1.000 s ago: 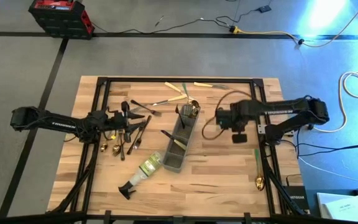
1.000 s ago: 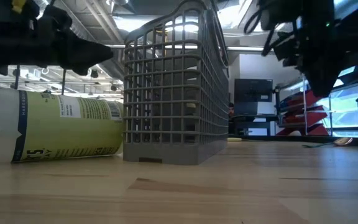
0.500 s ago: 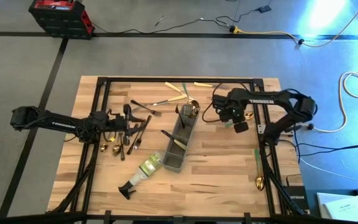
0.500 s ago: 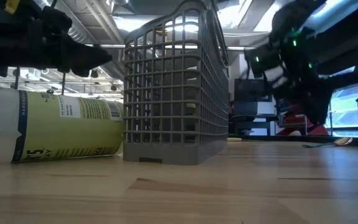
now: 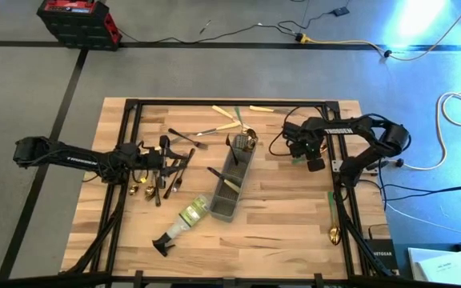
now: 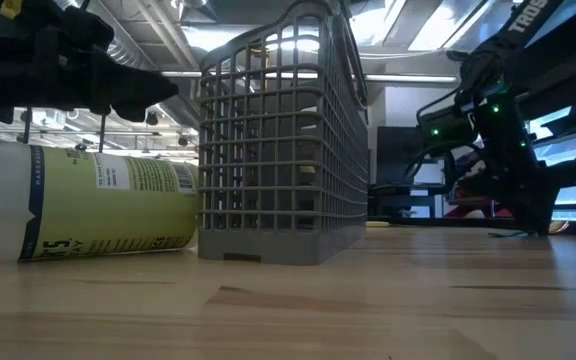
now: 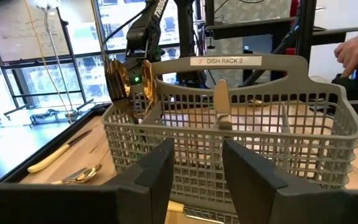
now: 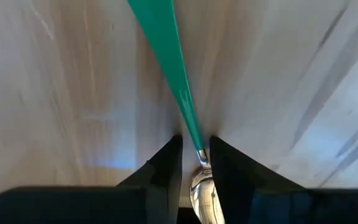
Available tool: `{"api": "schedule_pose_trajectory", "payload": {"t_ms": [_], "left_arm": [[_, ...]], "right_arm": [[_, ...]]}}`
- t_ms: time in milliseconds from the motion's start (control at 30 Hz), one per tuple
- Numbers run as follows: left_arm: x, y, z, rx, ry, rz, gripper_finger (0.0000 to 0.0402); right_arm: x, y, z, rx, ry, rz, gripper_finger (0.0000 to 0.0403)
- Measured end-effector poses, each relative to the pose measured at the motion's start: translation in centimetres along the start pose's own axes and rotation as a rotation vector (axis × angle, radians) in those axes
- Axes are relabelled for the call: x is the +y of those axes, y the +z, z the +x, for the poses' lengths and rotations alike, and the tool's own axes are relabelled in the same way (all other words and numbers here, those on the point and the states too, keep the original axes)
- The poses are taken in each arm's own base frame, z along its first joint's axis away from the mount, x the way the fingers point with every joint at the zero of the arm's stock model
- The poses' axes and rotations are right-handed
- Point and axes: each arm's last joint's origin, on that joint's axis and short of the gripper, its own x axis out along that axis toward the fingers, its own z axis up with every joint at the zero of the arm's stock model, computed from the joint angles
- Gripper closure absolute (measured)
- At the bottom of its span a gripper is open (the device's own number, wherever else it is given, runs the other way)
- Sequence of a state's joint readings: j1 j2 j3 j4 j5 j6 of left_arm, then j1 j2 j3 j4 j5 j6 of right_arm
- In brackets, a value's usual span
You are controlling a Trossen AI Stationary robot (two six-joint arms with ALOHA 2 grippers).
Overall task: Sort silverware
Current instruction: Put the spoon into the silverware basket
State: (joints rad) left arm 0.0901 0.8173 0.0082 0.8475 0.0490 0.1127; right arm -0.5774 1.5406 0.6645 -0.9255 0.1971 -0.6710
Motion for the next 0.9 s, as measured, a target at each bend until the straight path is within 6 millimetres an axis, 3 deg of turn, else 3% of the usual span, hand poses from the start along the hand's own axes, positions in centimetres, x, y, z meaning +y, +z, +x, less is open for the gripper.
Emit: {"api": "schedule_pose_trajectory", "payload": {"t_ms": [233, 333, 433, 667, 900], "left_arm": [[0.0, 0.0, 0.0, -0.001, 0.000, 0.000, 0.0280], [0.0, 0.0, 0.0, -0.001, 0.001, 0.000, 0.0280], [0.0, 0.0, 0.0, -0.002, 0.001, 0.000, 0.0280], [0.0, 0.5, 0.0, -0.046, 0.012, -0.007, 0.0280], [-0.8, 2.6, 0.3, -0.199, -0.039, 0.049, 0.0279]], "right_arm": [[0.1, -0.1, 0.1, 0.013, -0.008, 0.017, 0.0363], [0.1, 0.2, -0.4, -0.004, 0.015, 0.100, 0.0394], [0.2, 0.6, -1.3, -0.027, 0.063, 0.201, 0.0396], [2.7, 1.6, -5.6, -0.113, 0.199, 0.297, 0.0400], [7.6, 1.7, -11.4, -0.269, 0.248, 0.329, 0.0402]]}}
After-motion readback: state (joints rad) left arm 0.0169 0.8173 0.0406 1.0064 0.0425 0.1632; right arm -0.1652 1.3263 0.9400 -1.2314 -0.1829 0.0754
